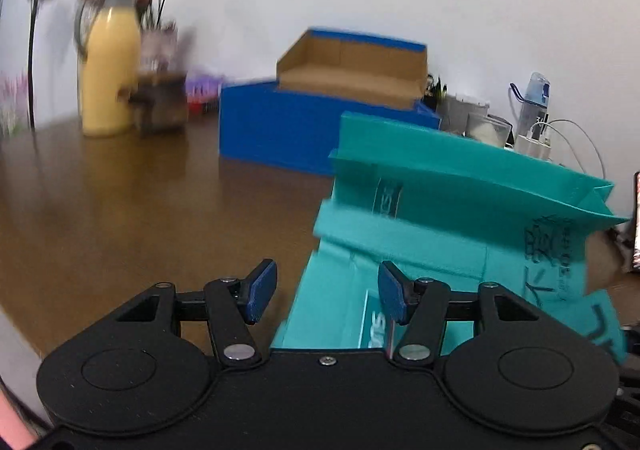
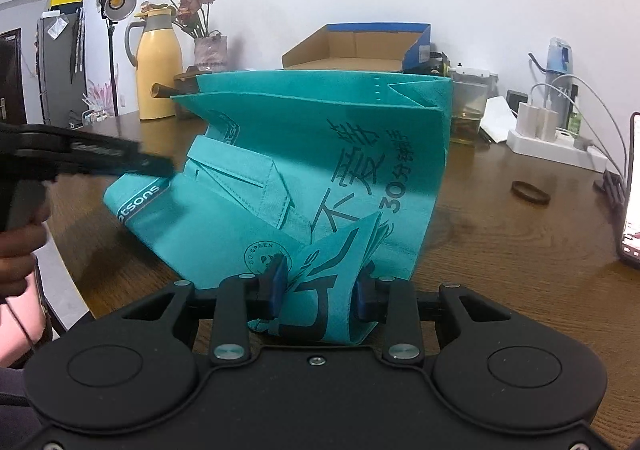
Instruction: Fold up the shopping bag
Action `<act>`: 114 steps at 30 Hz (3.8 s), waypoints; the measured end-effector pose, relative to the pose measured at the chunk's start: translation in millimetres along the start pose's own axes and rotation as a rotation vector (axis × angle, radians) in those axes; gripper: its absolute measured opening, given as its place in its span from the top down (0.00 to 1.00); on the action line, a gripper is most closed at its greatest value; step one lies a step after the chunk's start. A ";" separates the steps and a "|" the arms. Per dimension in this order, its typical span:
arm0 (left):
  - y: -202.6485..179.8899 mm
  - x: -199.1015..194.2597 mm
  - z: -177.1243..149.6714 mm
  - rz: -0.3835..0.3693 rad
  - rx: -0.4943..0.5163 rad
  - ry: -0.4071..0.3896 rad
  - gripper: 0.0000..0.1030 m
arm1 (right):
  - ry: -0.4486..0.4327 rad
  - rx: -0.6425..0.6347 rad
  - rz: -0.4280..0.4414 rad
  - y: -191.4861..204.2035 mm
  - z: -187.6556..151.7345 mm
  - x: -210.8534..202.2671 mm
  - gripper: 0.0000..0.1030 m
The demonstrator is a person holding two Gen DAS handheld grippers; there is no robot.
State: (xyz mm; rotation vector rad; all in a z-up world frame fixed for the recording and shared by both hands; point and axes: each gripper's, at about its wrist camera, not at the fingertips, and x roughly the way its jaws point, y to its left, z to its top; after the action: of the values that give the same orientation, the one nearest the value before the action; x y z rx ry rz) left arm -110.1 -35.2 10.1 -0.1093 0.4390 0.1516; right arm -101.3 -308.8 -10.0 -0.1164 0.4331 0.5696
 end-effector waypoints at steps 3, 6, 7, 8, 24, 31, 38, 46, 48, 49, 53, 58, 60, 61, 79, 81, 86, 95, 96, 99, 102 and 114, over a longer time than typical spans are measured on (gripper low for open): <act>1.8 25.8 3.8 -0.034 0.102 0.106 0.44 | -0.008 -0.017 -0.017 3.3 -0.5 -1.9 0.66; 0.2 23.7 -8.2 -0.056 0.166 0.084 0.42 | -0.032 -0.077 -0.068 13.2 -4.9 -8.2 0.62; -0.9 22.1 -9.5 -0.061 0.180 0.085 0.42 | -0.038 -0.094 -0.084 15.9 -5.9 -10.6 0.60; -2.0 21.3 -10.6 -0.066 0.193 0.086 0.42 | -0.040 -0.109 -0.103 18.0 -6.0 -14.6 0.60; 15.7 -7.4 -21.4 -0.141 0.251 0.048 0.42 | -0.046 0.035 -0.145 14.5 -7.2 -7.1 0.61; 41.7 -45.7 -7.8 -0.510 0.239 -0.105 0.21 | -0.068 0.075 -0.159 15.6 -14.6 -16.4 0.61; 34.8 -48.1 -56.7 -0.661 0.541 -0.078 0.20 | -0.019 0.083 -0.132 18.9 -12.1 -30.1 0.61; 57.0 -47.3 -73.1 -0.730 0.741 -0.136 0.20 | -0.016 0.066 -0.028 13.6 -21.5 -47.5 0.57; 61.0 -44.7 -72.9 -0.750 0.776 -0.150 0.19 | 0.005 0.069 0.036 7.8 -20.5 -52.7 0.52; 62.3 -42.9 -71.0 -0.759 0.773 -0.146 0.19 | 0.019 0.068 0.068 5.2 -19.0 -54.9 0.47; 63.5 -35.4 -66.2 -0.774 0.783 -0.146 0.19 | 0.080 -0.034 0.167 5.7 -13.2 -59.0 0.33; 69.8 -33.0 -65.6 -0.784 0.843 -0.173 0.20 | 0.073 -0.113 0.252 8.7 -18.4 -62.8 0.20; 72.8 -28.9 -62.3 -0.797 0.845 -0.169 0.20 | 0.056 -0.164 0.268 12.1 -23.9 -65.9 0.19; 73.8 -26.0 -60.2 -0.804 0.844 -0.165 0.20 | 0.046 -0.189 0.276 12.8 -26.5 -68.2 0.19; 106.3 2.3 -18.2 -0.889 0.597 -0.044 0.26 | -0.147 -0.111 0.352 -16.9 -58.2 -90.6 0.44; 109.7 3.4 -11.5 -0.919 0.558 -0.014 0.29 | -0.133 -0.042 0.395 -25.7 -54.8 -89.0 0.48; 120.1 7.4 -3.2 -0.983 0.492 0.051 0.42 | -0.083 0.201 0.484 -58.5 -51.4 -71.8 0.92; 112.3 4.7 -5.0 -1.012 0.610 0.043 0.23 | -0.036 -0.142 0.476 -20.2 -35.0 -72.8 0.17; 111.9 2.9 -7.4 -1.015 0.638 0.029 0.21 | -0.035 -0.184 0.466 -16.3 -35.6 -72.3 0.18; 109.5 3.0 -14.2 -0.988 0.673 -0.011 0.23 | -0.066 -0.253 0.415 -12.8 -40.5 -70.1 0.32; 109.2 3.0 -19.6 -0.955 0.671 -0.045 0.29 | -0.097 -0.294 0.383 -11.2 -45.9 -69.9 0.33; 98.2 -19.3 -54.8 -0.801 0.871 -0.222 0.41 | -0.166 -0.412 0.274 0.3 -61.0 -82.1 0.51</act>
State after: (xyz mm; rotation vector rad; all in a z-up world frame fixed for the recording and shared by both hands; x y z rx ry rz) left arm -166.7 51.4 -38.0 0.5830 0.1841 -0.8097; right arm -185.7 -363.1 -30.0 -0.4053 0.1650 0.9277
